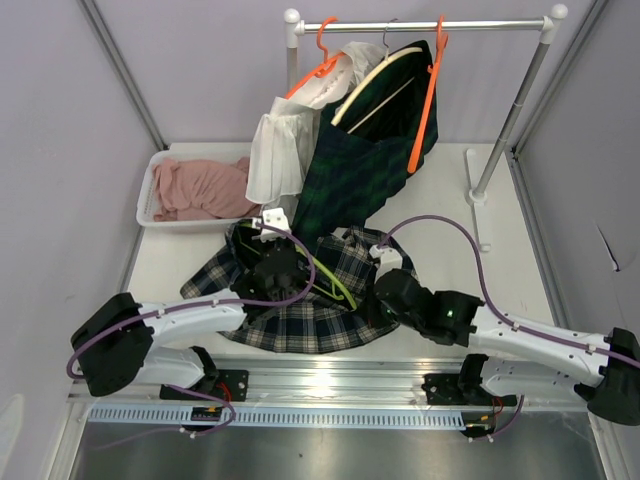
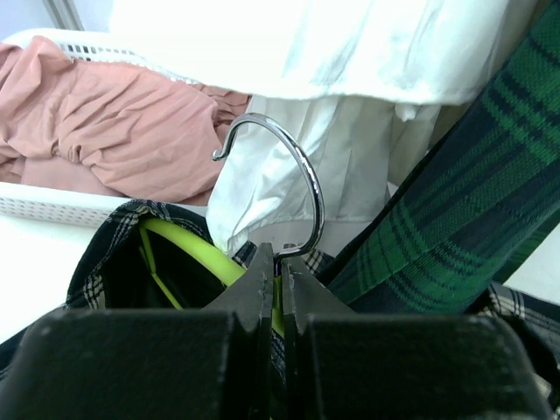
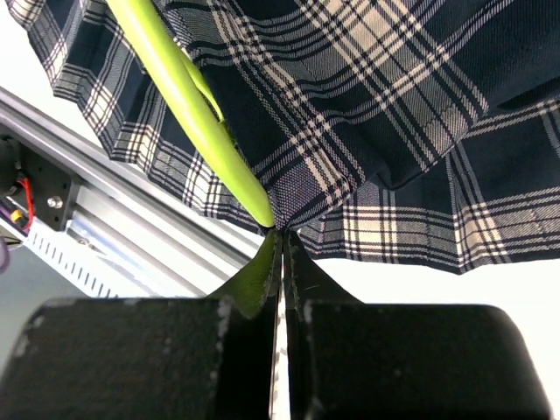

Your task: Place the skirt on the hanger

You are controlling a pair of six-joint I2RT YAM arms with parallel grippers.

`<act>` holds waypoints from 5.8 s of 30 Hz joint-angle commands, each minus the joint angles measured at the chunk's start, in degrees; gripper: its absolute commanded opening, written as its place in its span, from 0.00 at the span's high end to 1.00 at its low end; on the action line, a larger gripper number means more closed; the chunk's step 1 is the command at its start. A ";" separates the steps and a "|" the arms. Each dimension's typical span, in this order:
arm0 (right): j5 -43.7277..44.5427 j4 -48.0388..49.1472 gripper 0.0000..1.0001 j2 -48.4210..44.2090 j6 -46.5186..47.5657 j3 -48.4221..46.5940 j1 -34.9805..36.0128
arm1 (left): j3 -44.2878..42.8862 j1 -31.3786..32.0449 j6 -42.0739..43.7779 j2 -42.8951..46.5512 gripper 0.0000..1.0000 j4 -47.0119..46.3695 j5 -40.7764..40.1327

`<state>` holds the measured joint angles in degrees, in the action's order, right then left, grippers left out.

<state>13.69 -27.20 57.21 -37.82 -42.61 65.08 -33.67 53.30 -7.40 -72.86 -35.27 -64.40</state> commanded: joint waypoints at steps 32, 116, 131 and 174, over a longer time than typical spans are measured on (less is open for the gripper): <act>-20.80 -20.07 1.00 -1.41 4.16 -19.96 -16.98 | 1.68 11.74 52.30 -12.48 1.00 -63.52 -9.17; -14.99 -35.56 0.72 1.95 12.51 -31.24 -42.04 | -9.31 5.06 10.74 5.19 1.00 19.09 53.77; -20.90 -27.82 0.67 -6.15 10.85 -11.27 -49.08 | -10.45 3.92 9.77 2.90 1.00 19.88 54.47; -6.14 1.98 1.00 -0.52 4.86 5.79 -50.66 | -12.21 3.65 9.42 3.07 1.00 21.91 57.81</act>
<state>5.23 -27.03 57.52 -33.98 -35.86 14.28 -42.54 57.56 2.96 -70.50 -11.88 -7.97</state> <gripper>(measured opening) 0.017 0.035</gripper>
